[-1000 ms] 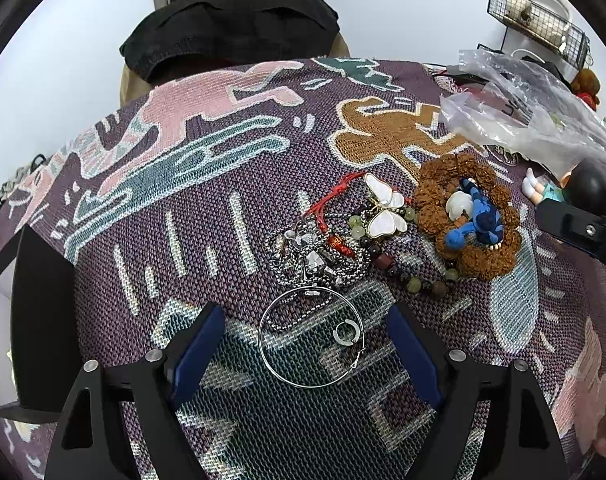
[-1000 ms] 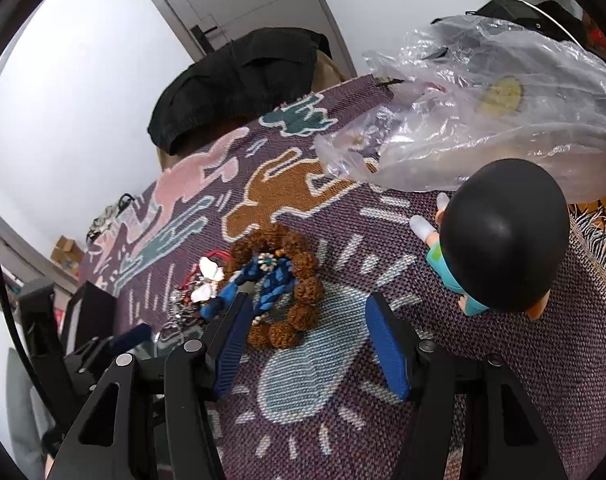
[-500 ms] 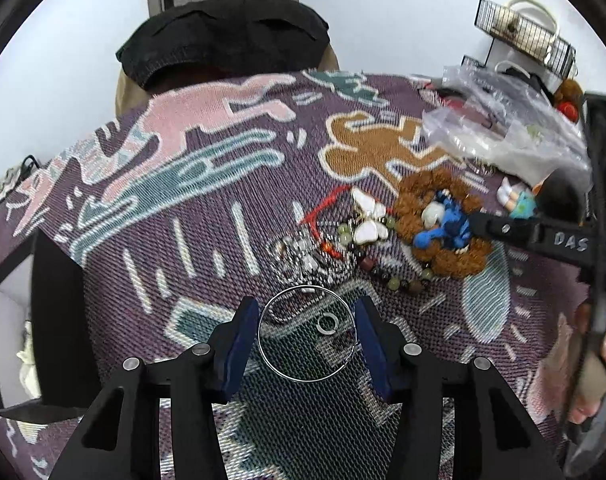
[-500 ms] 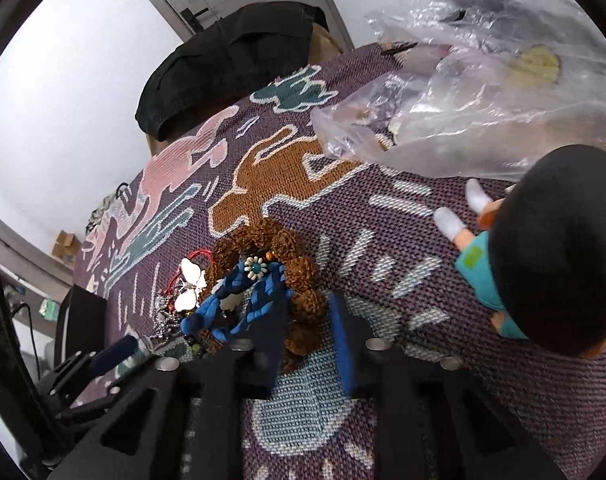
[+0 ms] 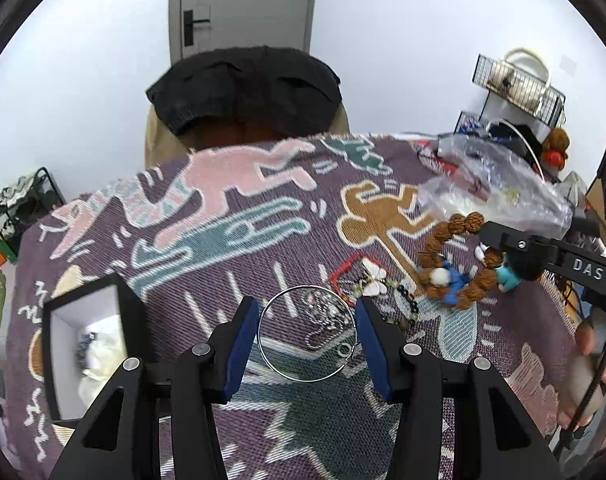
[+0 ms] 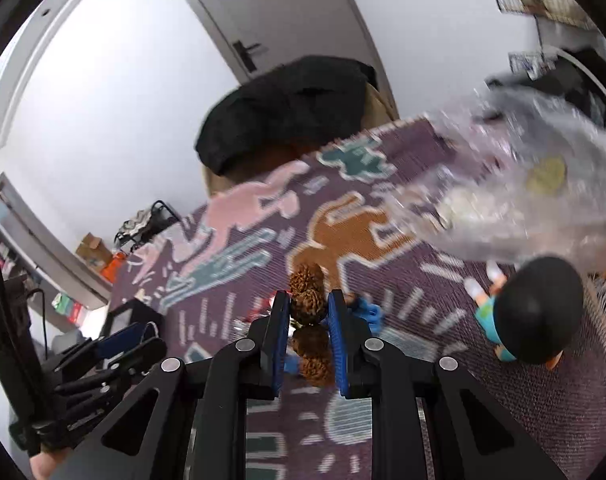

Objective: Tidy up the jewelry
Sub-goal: 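Drop the hoop in the box with left gripper while right gripper places brown bracelet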

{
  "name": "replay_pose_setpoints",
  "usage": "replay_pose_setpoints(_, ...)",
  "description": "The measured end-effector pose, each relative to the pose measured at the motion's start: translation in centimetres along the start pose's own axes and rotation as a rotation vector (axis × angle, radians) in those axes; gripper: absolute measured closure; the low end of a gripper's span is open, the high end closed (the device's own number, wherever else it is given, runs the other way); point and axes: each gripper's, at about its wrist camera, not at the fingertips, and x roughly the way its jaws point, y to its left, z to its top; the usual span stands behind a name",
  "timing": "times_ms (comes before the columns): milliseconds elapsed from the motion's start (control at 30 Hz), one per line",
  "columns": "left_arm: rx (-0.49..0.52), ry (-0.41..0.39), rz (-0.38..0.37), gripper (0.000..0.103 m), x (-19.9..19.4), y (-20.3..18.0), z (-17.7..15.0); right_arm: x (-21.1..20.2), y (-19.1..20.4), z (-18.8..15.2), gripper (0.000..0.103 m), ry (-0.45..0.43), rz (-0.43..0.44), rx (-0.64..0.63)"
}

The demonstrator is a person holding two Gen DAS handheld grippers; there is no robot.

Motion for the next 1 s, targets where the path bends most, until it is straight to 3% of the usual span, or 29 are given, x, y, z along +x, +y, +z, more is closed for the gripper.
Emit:
replay_pose_setpoints(433,-0.057,-0.083,0.043,0.051,-5.2,5.0,0.6,-2.6,6.3,1.4,0.082,-0.059,0.051,-0.098)
replay_pose_setpoints(1000,-0.166,-0.056,0.113,0.051,-6.1,13.1,-2.1,-2.0,14.6,0.7,0.082,-0.057,0.14,-0.212)
